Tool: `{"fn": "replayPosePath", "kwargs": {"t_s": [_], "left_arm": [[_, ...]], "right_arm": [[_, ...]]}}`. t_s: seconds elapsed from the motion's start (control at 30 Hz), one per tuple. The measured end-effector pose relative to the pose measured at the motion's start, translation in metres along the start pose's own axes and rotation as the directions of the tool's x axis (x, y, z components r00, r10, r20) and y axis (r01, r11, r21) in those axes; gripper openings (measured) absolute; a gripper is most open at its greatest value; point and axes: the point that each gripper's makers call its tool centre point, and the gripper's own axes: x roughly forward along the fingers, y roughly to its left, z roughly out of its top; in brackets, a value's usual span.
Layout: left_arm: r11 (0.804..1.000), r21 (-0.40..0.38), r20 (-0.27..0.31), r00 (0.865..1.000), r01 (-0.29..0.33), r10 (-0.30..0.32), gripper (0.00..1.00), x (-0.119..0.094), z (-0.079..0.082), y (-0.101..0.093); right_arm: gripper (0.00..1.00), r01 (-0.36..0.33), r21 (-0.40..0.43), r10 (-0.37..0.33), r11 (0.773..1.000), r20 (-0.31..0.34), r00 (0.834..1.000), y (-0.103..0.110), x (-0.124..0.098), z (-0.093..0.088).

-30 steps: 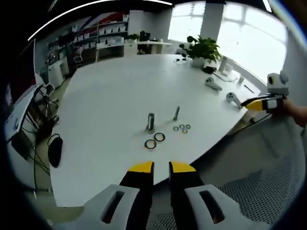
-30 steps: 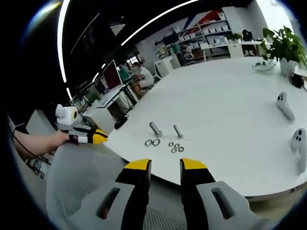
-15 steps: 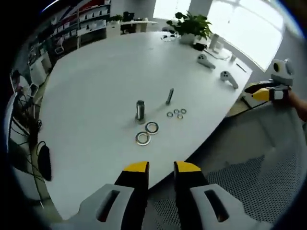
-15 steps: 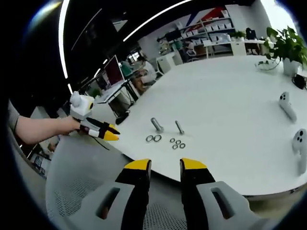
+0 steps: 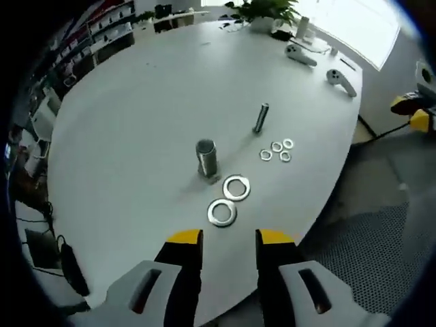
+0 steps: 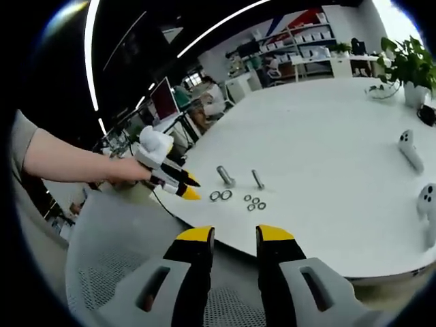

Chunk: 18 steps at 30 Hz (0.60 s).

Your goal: Place the washer onto the threaded stud by aligning its center hole with the stud, sliding it down to the base, and recovering from edge contact or off-axis alignment until the washer reaches the visible bottom stop.

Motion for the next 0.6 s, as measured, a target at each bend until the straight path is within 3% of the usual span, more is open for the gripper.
{"fn": "replayPosePath", "kwargs": {"t_s": [0.17, 0.27, 0.47, 0.6], "left_arm": [[1.000, -0.012, -0.048, 0.999, 0.021, -0.022, 0.29, 0.013, 0.001, 0.000], [0.995, -0.092, -0.037, 0.998, 0.046, -0.049, 0.30, 0.021, 0.005, -0.002], [0.997, -0.077, -0.052, 0.998, 0.029, -0.033, 0.30, 0.029, 0.011, 0.002], [0.998, -0.052, -0.087, 0.996, 0.021, -0.026, 0.30, 0.036, 0.007, 0.004]], "right_arm": [[0.27, 0.000, 0.001, 0.000, 1.000, 0.003, 1.000, 0.000, 0.000, 0.001], [0.27, 0.006, 0.011, -0.006, 1.000, 0.014, 1.000, -0.001, -0.001, 0.002], [0.27, 0.011, 0.014, -0.011, 1.000, 0.024, 1.000, -0.003, -0.001, 0.004], [0.27, 0.014, 0.016, -0.015, 1.000, 0.022, 1.000, -0.004, 0.000, 0.004]]}}
